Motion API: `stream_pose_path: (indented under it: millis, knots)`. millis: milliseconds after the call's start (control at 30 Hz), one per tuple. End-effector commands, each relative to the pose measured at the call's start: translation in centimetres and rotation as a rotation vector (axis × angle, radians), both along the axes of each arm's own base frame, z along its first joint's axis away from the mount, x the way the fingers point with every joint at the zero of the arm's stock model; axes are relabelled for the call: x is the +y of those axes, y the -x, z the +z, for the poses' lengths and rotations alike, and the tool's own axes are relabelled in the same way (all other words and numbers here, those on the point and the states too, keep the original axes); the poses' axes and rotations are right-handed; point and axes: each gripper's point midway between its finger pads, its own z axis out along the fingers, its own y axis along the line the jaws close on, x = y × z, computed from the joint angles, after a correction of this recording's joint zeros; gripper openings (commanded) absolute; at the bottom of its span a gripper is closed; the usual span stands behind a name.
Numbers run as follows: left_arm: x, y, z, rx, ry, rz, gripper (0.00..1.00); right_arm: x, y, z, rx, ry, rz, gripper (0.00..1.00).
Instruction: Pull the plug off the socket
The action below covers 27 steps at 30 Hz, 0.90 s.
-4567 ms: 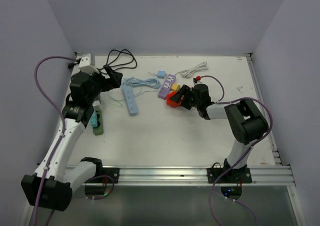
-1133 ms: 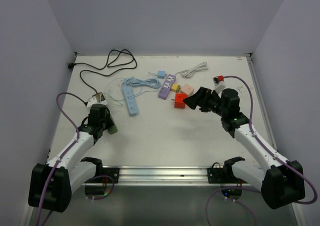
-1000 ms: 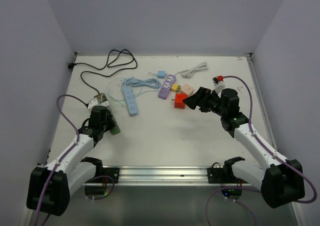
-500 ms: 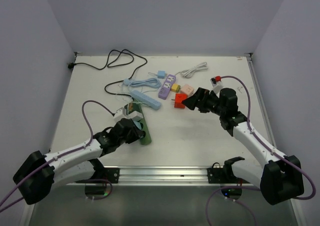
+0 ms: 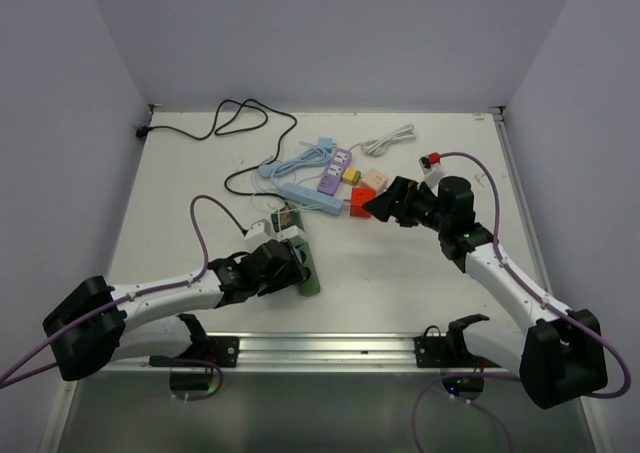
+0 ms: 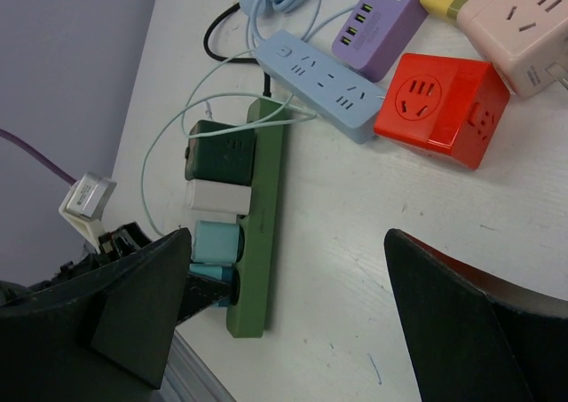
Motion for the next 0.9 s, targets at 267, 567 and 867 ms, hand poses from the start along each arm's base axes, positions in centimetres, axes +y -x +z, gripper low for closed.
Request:
stream_pose_path:
  millis: [267,567,867]
  knots:
    - [0.4,-4.2,9.7,-0.282,-0.135,-0.072,0.97,0.3,0.3,1.1,-0.052,0.051,0.041,0.93]
    - [3.6,-7.3,20.0,-0.561,-0.261,-0.035,1.0,3.8,3.6,0.5,-0.099,0.229,0.132,0.88]
    - [10.9,-11.9,20.5,-0.594,-0.457,0.118,1.0,10.7,7.9,-1.7,-0.151,0.419,0.182,0.81]
